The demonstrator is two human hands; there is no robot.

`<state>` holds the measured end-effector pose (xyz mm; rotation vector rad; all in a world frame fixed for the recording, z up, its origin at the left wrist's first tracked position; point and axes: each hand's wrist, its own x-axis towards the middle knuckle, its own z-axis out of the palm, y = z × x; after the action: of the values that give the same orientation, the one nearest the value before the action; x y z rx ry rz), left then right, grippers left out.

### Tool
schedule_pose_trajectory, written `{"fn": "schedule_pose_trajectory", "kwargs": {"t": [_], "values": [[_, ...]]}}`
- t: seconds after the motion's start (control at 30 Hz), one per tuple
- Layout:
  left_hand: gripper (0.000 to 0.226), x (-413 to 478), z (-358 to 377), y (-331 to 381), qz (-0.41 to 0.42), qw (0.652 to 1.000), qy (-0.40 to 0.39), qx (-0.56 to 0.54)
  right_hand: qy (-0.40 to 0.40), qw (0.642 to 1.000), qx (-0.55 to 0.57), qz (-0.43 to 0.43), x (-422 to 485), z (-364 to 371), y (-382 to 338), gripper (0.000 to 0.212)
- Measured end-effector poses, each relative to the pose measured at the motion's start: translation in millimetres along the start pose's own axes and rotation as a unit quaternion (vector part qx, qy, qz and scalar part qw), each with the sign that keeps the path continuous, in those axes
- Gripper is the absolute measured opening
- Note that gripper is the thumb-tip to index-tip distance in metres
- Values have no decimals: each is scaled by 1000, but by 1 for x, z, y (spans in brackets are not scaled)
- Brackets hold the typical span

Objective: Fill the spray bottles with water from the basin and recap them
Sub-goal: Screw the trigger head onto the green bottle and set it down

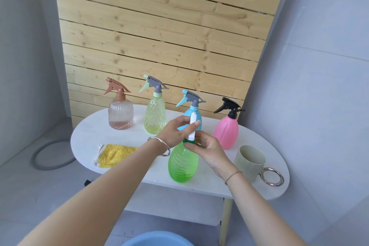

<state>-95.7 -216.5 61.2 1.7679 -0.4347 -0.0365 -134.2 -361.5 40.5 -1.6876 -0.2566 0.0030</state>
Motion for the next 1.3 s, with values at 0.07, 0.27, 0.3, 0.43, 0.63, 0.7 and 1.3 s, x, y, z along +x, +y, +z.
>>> {"fn": "schedule_pose_trajectory", "kwargs": {"t": [0.07, 0.27, 0.3, 0.43, 0.63, 0.7, 1.3], "values": [[6, 0, -2, 0, -5, 1000, -1, -5, -30, 999, 13, 6, -4, 1, 3, 29], [11, -2, 1, 1, -20, 999, 0, -37, 101, 994, 24, -34, -3, 19, 7, 21], [10, -2, 2, 0, -21, 999, 3, -39, 128, 991, 9, -36, -2, 24, 9, 28], [13, -2, -2, 0, -22, 999, 0, -23, 26, 1000, 14, 3, -2, 11, 7, 38], [15, -1, -2, 0, -33, 999, -6, -26, 72, 997, 6, -11, -2, 15, 9, 27], [16, -1, -4, 0, -35, 999, -10, -22, 61, 998, 10, 3, -2, 13, 9, 33], [22, 2, -3, -3, -43, 999, -11, -18, 103, 994, -29, -15, -2, 16, 11, 23]]}}
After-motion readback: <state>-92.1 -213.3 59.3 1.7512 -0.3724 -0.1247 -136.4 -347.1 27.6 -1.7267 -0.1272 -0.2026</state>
